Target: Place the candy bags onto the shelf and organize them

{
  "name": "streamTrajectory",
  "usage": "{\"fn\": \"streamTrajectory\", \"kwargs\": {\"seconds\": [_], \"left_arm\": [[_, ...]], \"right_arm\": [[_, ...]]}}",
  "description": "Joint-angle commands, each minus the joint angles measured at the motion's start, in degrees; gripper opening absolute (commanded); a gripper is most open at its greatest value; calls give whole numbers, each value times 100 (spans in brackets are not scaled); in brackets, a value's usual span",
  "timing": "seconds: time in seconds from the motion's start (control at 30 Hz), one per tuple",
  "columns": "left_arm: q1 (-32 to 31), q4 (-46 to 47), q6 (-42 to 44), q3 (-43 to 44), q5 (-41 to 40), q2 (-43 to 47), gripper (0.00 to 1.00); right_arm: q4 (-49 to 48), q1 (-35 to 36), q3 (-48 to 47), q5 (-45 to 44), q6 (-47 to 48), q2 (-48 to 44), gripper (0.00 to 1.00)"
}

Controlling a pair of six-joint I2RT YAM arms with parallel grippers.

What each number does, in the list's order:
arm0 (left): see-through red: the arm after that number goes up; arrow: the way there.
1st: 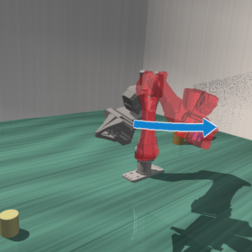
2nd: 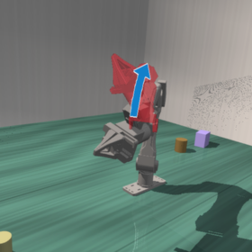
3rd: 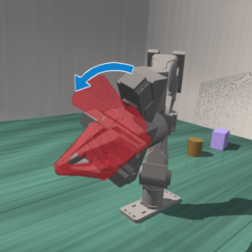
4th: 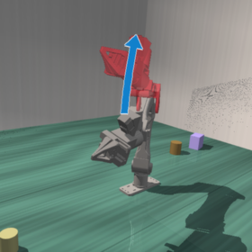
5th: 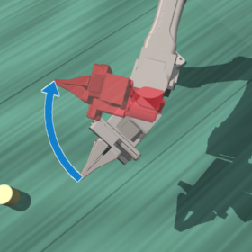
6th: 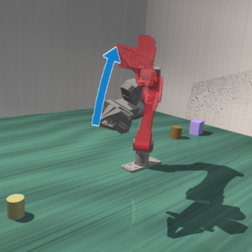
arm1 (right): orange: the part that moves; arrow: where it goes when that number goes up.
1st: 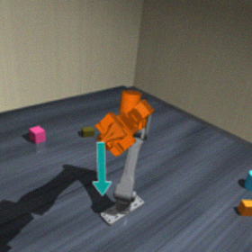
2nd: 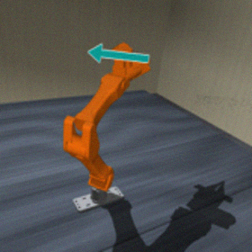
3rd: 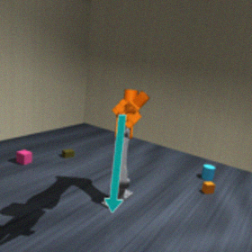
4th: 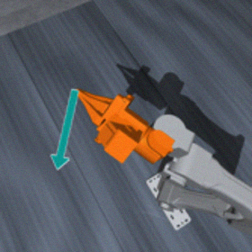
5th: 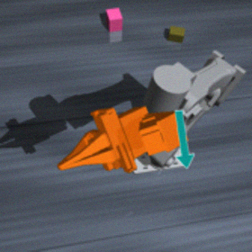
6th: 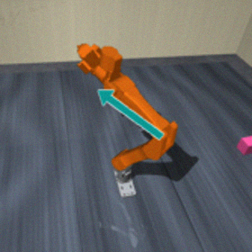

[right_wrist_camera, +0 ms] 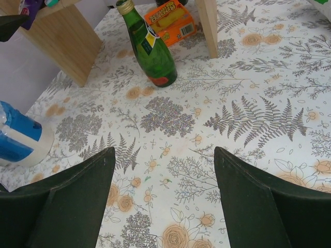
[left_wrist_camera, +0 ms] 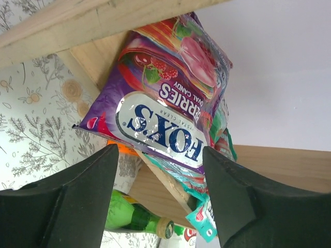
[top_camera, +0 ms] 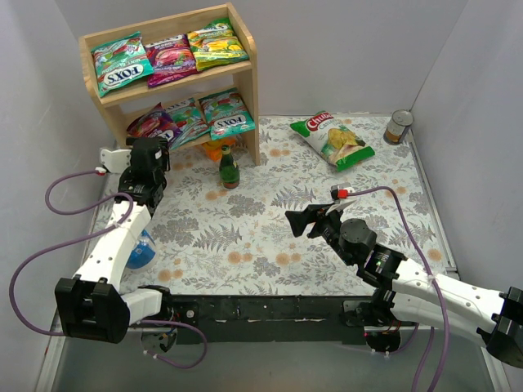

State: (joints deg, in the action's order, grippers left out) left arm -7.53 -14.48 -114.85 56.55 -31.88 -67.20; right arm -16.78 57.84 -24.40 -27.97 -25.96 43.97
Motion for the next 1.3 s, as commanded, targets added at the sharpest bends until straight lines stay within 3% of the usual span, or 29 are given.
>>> {"fn": "streamTrajectory", "kwargs": {"seconds": [0.0,0.2,0.33,0.63,1.03,1.27], "left_arm": [[129,121,-688,-22,391,-29,66],[225,349,-723,65,445,-293,63],[261,349,-662,154,516,-434,55],[278,235,-688,-39,340,-127,1],[383,-91,-364,40,-380,-4,0],[744,191,269,-13,-125,5,0]], "right_arm": [[-195,-19,58,-51,-68,-28,84],[-142,-28,58,-95,-50,-63,84],[-133,-54,76,-148,-41,-81,84],[-159,-72,67,-121,-67,-11,83],[-195,-98,-12,-42,-103,174,83],[-186,-98,-29,19,-173,244,83]]}}
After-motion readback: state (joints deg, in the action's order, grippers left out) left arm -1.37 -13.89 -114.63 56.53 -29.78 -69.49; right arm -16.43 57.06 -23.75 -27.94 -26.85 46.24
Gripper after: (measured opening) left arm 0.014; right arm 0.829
